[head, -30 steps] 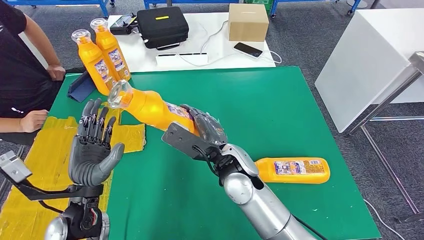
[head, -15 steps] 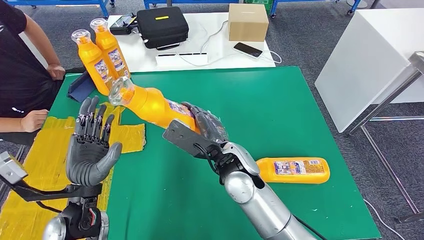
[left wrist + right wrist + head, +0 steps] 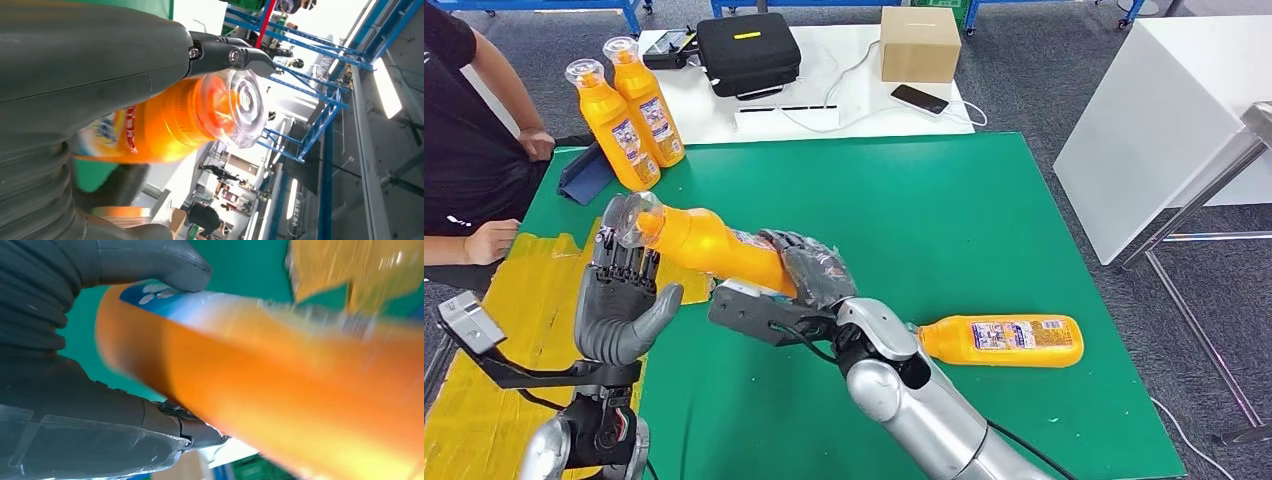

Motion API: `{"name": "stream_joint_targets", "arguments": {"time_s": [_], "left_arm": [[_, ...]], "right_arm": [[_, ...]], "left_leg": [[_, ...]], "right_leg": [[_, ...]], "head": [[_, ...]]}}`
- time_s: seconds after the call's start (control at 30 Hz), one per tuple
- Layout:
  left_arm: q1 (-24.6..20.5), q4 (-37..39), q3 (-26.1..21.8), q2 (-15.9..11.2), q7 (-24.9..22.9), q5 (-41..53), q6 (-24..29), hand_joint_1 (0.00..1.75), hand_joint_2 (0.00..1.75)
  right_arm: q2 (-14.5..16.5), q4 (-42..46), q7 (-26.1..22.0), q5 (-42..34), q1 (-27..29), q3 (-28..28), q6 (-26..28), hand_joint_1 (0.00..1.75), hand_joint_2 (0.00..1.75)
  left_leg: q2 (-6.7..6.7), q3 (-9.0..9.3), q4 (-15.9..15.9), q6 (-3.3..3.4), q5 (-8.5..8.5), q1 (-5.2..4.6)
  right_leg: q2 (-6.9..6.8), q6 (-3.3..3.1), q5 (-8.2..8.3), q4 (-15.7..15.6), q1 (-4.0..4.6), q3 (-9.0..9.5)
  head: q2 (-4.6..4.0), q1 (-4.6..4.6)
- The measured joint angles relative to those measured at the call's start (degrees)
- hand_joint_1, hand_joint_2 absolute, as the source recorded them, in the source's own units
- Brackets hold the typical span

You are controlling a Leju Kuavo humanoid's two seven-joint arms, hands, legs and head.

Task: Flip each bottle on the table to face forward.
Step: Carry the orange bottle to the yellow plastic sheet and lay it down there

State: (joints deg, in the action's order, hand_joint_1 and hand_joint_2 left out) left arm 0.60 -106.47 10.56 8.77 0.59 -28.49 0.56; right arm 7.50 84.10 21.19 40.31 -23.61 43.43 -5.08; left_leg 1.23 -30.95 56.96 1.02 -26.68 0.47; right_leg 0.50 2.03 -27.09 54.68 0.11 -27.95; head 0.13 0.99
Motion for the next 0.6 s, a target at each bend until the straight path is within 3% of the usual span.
{"name": "stream_joint_targets", "arguments": {"time_s": [0.27,0.4,0.47,0.53,0.57,0.6], "left_arm": [[-0.21,0.71,0.6,-0.26,-1.8,-1.59,-1.98,0.0,1.75],[-0.81,1.29,2.21,-0.76,-1.66,-1.51,-1.87,0.0,1.75],[-1.57,1.55,3.01,-0.87,-1.8,-1.49,-1.35,0.0,1.75],[-2.13,2.08,3.63,-1.08,-1.94,-1.49,-0.7,0.0,1.75],[-2.27,2.38,3.87,-1.23,-1.98,-1.41,-0.39,0.0,1.75],[-2.37,2.66,4.09,-1.4,-1.99,-1.26,-0.12,0.0,1.75]], "right_arm": [[0.01,-1.47,0.95,1.6,-1.96,4.45,-1.04,1.75,1.75],[0.58,-3.18,1.38,3.45,-3.47,5.29,-0.87,1.75,1.75],[0.97,-4.03,1.63,4.29,-4.3,5.61,-0.75,1.75,1.75],[1.21,-4.98,1.92,4.87,-4.99,6.22,-0.71,1.75,1.75],[1.32,-5.46,2.17,5.03,-5.15,6.58,-0.68,1.75,1.75],[1.45,-5.93,2.45,5.07,-5.23,6.91,-0.59,1.75,1.75]], "left_leg": [[0.04,-0.16,0.17,0.17,-0.03,-0.47],[0.03,-0.36,-0.13,0.8,0.32,-0.2],[-0.03,-0.31,-0.49,1.18,0.61,0.32],[-0.06,-0.46,-0.51,1.26,0.65,0.47],[-0.05,-0.5,-0.5,1.22,0.63,0.53],[-0.02,-0.47,-0.48,1.13,0.57,0.62]], "right_leg": [[-0.03,0.19,0.1,-0.04,-0.46,-0.11],[-0.05,0.6,-0.02,0.29,-0.55,-0.72],[-0.07,0.64,-1.61,4.48,-0.64,-3.22],[-0.09,0.59,-4.09,12.98,-0.89,-8.12],[-0.1,0.77,-4.77,16.62,-1.03,-10.49],[-0.1,1.19,-4.58,18.34,-1.17,-12.01]], "head": [[0.0,0.01],[0.0,0.0],[0.0,-0.26],[0.0,-0.55],[0.0,-0.58],[0.0,-0.61]]}}
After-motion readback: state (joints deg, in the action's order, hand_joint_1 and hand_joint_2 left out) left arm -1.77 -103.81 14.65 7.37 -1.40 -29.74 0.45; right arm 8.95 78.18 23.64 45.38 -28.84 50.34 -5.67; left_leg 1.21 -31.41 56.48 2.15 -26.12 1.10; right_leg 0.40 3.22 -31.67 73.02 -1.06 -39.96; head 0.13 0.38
